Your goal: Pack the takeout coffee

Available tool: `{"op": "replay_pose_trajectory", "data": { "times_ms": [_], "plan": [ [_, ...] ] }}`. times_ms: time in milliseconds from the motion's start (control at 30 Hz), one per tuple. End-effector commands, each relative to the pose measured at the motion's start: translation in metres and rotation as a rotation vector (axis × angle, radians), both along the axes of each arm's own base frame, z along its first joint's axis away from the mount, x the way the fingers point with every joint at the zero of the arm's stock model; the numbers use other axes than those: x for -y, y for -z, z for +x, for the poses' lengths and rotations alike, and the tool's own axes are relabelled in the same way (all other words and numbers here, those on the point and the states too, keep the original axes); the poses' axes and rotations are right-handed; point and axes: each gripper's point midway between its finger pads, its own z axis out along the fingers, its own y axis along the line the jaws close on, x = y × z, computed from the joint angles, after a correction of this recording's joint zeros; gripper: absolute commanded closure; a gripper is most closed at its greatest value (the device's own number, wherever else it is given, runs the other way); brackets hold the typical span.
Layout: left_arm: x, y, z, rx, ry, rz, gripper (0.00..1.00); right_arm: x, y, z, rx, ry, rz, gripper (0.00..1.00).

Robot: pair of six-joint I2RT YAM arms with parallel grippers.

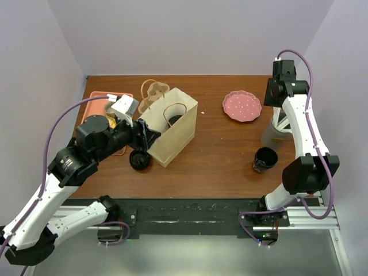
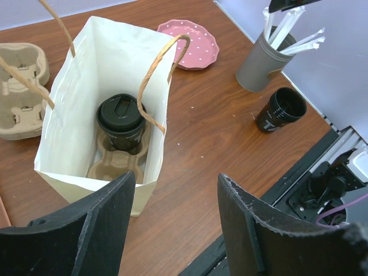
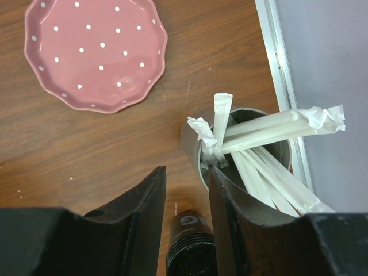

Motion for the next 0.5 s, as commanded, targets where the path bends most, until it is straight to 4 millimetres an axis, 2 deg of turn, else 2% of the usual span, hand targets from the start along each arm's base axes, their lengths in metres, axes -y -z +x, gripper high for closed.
{"op": "replay_pose_trajectory", "data": {
  "times_ms": [0, 133, 467],
  "plan": [
    [0.001, -0.023, -0.003, 0.051, 0.026, -0.022, 0.36, 0.008, 0.003, 0.011, 0.021, -0.009, -0.030, 0.61],
    [-0.003, -0.021, -0.001, 0.043, 0.006, -0.010, 0.36, 0.015, 0.010, 0.012, 0.001, 0.006, -0.056, 0.61],
    [0.003, -0.018, 0.002, 0.006, -0.001, -0.028, 0.36, 0.020, 0.008, 0.019, 0.007, -0.003, -0.093, 0.61]
  ]
}}
